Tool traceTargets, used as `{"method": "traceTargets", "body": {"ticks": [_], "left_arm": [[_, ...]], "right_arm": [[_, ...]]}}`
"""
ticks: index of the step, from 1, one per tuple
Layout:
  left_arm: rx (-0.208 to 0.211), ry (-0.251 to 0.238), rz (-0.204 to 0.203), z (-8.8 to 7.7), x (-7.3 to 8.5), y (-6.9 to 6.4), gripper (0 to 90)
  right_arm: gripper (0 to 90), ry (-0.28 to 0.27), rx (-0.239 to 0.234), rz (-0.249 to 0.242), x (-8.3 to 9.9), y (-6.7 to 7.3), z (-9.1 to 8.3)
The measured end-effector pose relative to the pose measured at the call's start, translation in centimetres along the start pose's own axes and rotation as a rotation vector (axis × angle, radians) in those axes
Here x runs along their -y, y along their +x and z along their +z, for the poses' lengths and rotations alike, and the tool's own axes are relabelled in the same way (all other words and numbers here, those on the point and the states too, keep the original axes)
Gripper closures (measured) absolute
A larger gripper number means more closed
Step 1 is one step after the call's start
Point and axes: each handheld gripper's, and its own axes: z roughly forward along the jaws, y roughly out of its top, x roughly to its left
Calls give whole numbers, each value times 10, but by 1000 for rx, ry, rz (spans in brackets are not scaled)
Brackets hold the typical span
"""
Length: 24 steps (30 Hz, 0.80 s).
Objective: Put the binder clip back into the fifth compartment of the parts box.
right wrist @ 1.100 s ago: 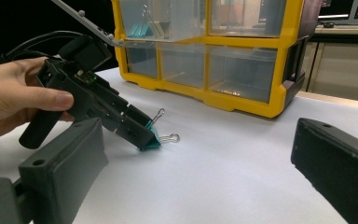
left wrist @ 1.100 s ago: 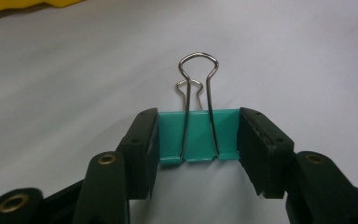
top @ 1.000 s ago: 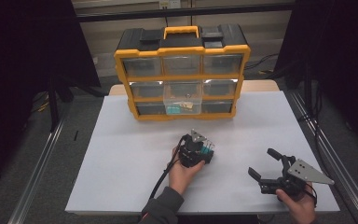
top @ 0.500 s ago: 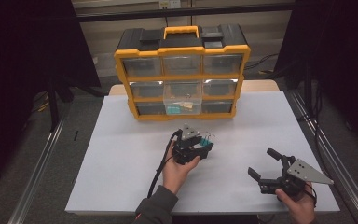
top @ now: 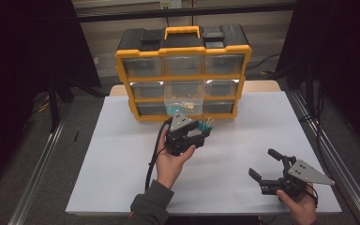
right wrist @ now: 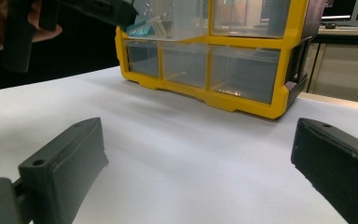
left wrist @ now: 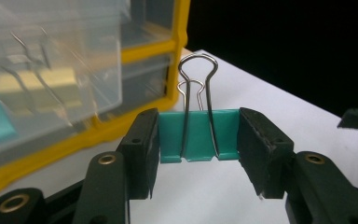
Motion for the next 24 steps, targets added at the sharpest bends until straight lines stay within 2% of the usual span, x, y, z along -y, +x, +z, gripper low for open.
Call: {"method": "traceTargets", "body": {"ticks": [6, 13, 14, 19, 24], "left_arm": [[-10, -41, -18, -10, -17, 7, 501], [-42, -93, 2, -22, -47, 16, 501], [-45, -108, -15, -23, -51, 19, 501], [-74, -148, -28, -27, -69, 31, 501], [-108, -178, -50, -22, -78, 46, 501]], "right_arm": [[24, 0, 2, -3, 0, 0, 0], [24, 0, 3, 1, 0, 0, -1], [24, 2, 1, -2, 0, 0, -1], [24, -3, 2, -3, -1, 0, -1], [24, 1, -2, -3, 0, 0, -1]]}}
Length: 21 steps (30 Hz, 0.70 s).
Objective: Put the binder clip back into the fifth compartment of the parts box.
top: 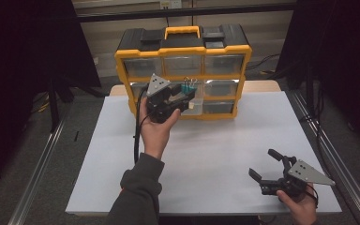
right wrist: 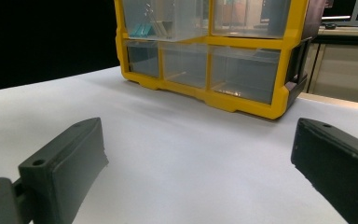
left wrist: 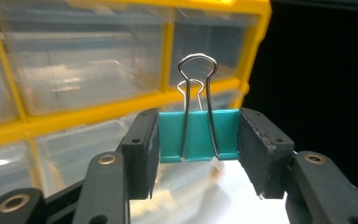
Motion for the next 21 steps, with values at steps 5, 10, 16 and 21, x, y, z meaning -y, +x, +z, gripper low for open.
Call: {"method": "traceTargets", "body": {"ticks": [5, 10, 16, 21], "left_arm": [[-49, -2, -1, 12, -1, 11, 501], [-77, 17, 1, 25, 9, 16, 491], [-93, 35, -12, 23, 18, 21, 218], [-60, -1, 6, -1, 26, 23, 103]], "right_arm": [[24, -6, 6, 4, 0, 0, -1], [24, -6, 3, 6, 0, -1, -1], [24, -7, 0, 6, 0, -1, -1], [24, -5, 2, 6, 0, -1, -1]]}}
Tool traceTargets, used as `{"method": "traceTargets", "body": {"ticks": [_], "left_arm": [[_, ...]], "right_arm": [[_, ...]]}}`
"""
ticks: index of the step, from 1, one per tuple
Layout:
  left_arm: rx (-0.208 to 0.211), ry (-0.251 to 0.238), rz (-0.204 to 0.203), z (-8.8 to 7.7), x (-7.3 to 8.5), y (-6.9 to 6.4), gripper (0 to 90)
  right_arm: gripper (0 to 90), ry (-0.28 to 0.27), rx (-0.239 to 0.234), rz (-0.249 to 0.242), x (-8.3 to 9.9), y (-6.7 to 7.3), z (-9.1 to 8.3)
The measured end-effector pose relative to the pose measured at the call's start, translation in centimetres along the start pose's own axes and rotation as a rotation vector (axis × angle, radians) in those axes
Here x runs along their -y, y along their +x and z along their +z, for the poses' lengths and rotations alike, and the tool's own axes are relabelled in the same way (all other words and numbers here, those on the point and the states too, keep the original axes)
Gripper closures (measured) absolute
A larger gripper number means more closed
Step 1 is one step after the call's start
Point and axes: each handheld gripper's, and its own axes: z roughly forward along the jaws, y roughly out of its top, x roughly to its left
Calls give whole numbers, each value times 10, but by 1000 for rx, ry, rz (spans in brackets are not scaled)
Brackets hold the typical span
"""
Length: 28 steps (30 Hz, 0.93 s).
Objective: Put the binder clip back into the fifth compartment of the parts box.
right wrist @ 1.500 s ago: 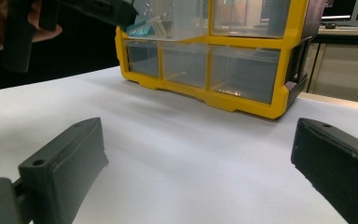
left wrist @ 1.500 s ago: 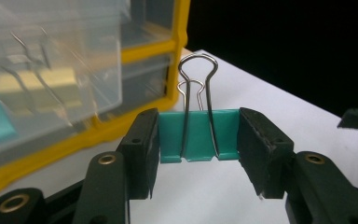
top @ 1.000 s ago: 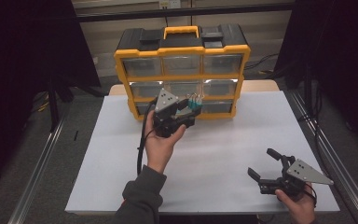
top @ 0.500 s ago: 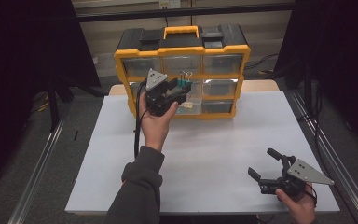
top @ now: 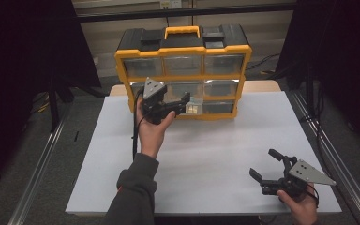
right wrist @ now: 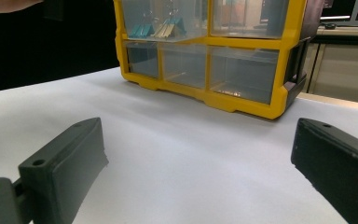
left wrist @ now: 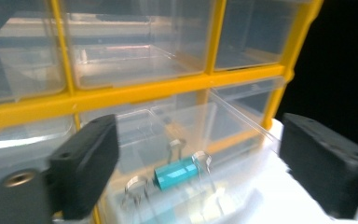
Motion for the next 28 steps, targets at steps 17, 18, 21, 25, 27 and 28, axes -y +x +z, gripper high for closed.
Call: {"method": "traceTargets", "body": {"ticks": [17, 18, 21, 25, 27, 28], "left_arm": [[51, -16, -17, -122, 103, 44, 43], [62, -16, -28, -128, 109, 47, 43], [61, -14, -48, -141, 123, 58, 42], [51, -26, -35, -150, 132, 63, 34], [55, -37, -30, -153, 133, 65, 34], [59, -38, -26, -155, 133, 65, 33]], "right_arm": [[23, 9, -1, 1, 1, 1, 3], [23, 7, -3, 0, 0, 1, 3], [23, 5, -3, -1, 0, 1, 3], [24, 8, 1, 0, 0, 1, 2], [24, 7, 3, 2, 0, 0, 2], [23, 6, 5, 1, 0, 0, 2]]}}
